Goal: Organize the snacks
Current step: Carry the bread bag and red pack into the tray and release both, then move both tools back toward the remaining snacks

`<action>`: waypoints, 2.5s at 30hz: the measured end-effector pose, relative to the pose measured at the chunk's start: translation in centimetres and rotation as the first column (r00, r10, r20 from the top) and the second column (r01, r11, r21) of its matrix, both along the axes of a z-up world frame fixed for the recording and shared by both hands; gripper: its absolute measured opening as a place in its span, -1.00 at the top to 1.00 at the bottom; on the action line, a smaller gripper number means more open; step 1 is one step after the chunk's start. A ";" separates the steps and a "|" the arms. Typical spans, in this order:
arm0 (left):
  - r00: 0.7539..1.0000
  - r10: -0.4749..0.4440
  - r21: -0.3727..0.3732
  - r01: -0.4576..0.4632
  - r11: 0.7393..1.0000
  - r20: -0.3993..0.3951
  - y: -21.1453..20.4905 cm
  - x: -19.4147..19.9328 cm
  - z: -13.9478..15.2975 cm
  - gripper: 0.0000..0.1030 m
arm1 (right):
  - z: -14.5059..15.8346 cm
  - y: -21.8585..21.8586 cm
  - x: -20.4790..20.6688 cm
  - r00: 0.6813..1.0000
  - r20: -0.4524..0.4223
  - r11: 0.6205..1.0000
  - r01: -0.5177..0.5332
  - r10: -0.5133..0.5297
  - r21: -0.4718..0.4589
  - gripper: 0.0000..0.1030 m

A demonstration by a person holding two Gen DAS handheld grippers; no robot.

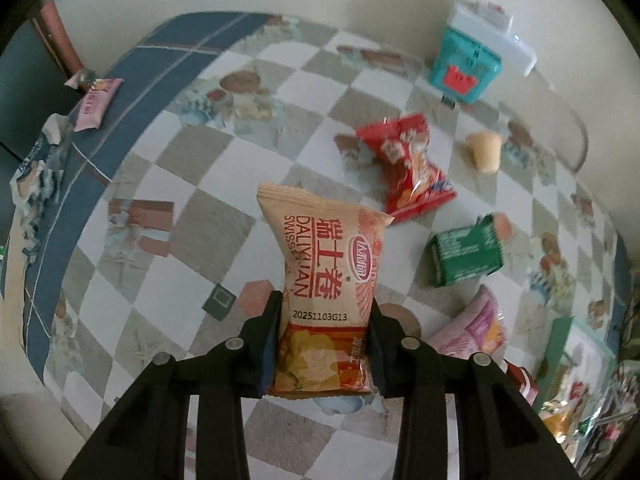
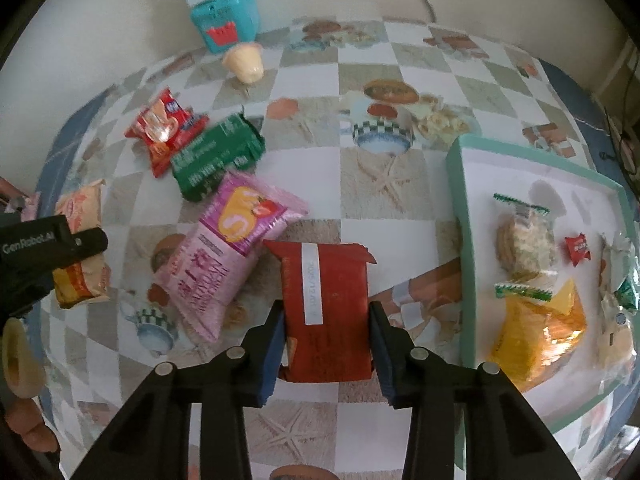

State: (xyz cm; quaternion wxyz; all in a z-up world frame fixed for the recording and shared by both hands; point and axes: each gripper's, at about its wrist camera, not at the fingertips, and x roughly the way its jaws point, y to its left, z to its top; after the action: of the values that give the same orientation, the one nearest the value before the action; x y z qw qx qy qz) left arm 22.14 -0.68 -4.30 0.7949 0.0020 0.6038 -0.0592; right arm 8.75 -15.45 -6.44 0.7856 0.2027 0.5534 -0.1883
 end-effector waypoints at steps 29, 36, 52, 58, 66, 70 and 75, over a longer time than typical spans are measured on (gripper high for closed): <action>0.897 -0.424 -0.097 0.436 0.895 0.121 -19.8 -12.5 5.2 0.25 | 4.9 -20.0 -15.0 0.872 0.126 0.880 0.474 -0.474 0.029 0.18; 0.867 -0.496 -0.127 0.497 0.859 0.043 -24.5 -14.9 2.0 0.24 | 3.3 -22.3 -17.2 0.843 0.075 0.847 0.530 -0.532 0.048 0.18; 0.885 -0.465 -0.225 0.449 0.865 -0.026 -23.4 -13.5 1.2 -0.24 | 3.5 -21.6 -16.4 0.866 0.052 0.867 0.498 -0.498 0.007 0.15; 0.906 -0.423 -0.222 0.408 0.885 -0.018 -21.3 -12.1 1.9 -0.55 | 3.6 -21.0 -15.9 0.872 0.034 0.872 0.489 -0.488 -0.027 -0.19; 0.959 -0.272 -0.013 0.274 0.962 0.077 -14.8 -7.9 2.8 -0.70 | 4.0 -19.0 -14.1 0.892 0.028 0.889 0.452 -0.451 -0.076 -0.52; 0.974 -0.197 0.075 0.190 0.979 0.113 -10.9 -5.8 2.9 -0.78 | 4.5 -17.8 -12.8 0.903 0.045 0.898 0.430 -0.428 -0.094 -0.60; 0.988 -0.086 0.117 0.071 0.991 0.127 -5.4 -3.4 3.1 -0.86 | 5.0 -15.7 -10.7 0.918 0.063 0.912 0.396 -0.391 -0.111 -0.85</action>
State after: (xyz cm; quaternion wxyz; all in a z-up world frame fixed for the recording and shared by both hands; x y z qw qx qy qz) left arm 18.76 -6.06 -1.17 0.8286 0.0743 0.5520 -0.0564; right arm -1.95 -31.11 -1.40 0.7533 0.2653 0.4731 -0.3718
